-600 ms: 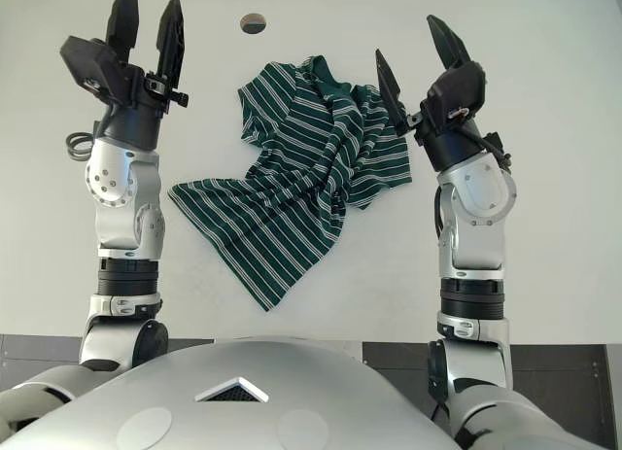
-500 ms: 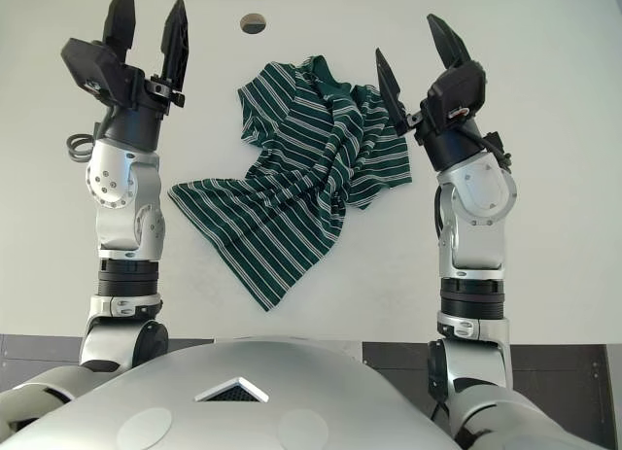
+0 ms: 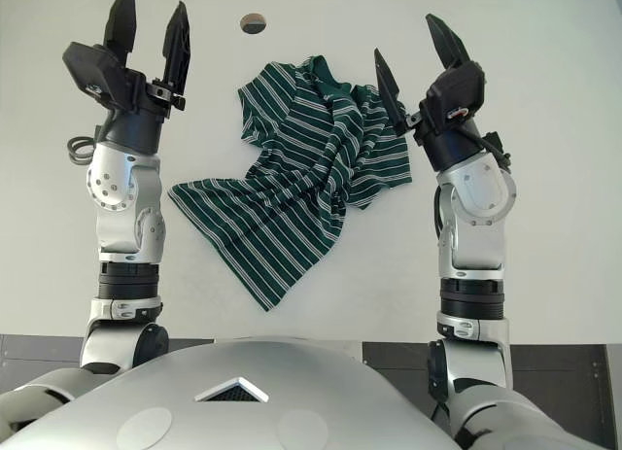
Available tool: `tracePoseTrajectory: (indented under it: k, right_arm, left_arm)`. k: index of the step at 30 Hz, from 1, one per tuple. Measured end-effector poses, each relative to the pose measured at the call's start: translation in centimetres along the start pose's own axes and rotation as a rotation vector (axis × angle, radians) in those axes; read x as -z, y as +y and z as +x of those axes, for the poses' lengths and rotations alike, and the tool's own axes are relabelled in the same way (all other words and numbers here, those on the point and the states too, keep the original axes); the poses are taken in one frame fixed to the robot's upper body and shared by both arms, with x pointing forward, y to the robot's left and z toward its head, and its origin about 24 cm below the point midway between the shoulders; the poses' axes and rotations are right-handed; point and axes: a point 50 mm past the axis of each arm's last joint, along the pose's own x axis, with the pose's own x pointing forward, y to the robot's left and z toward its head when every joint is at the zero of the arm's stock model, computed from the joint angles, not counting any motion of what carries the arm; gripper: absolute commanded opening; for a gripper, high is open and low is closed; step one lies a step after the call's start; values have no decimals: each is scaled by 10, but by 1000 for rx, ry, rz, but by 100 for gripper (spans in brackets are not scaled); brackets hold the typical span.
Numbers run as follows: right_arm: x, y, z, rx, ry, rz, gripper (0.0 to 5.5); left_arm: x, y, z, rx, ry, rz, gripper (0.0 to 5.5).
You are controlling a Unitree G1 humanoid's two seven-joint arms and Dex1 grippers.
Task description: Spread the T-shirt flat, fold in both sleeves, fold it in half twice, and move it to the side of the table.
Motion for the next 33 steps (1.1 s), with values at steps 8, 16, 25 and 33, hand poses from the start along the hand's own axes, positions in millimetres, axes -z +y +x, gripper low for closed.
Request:
tracePoseTrajectory:
  k: [8,16,25,33]
  right_arm:
    - [0,0,0,-1,0,1,322]
    - [0,0,-1,-3,1,1,322]
    - [-2,1,-1,-4,-2,-1,322]
    - [-3,10,-2,17,6,6,322]
  left_arm:
    - [0,0,0,2,0,-1,307]
    - [0,-2,0,9,2,-3,307]
    - [1,-3,0,13,7,-3,307]
    - [40,-10,17,280,216,308,307]
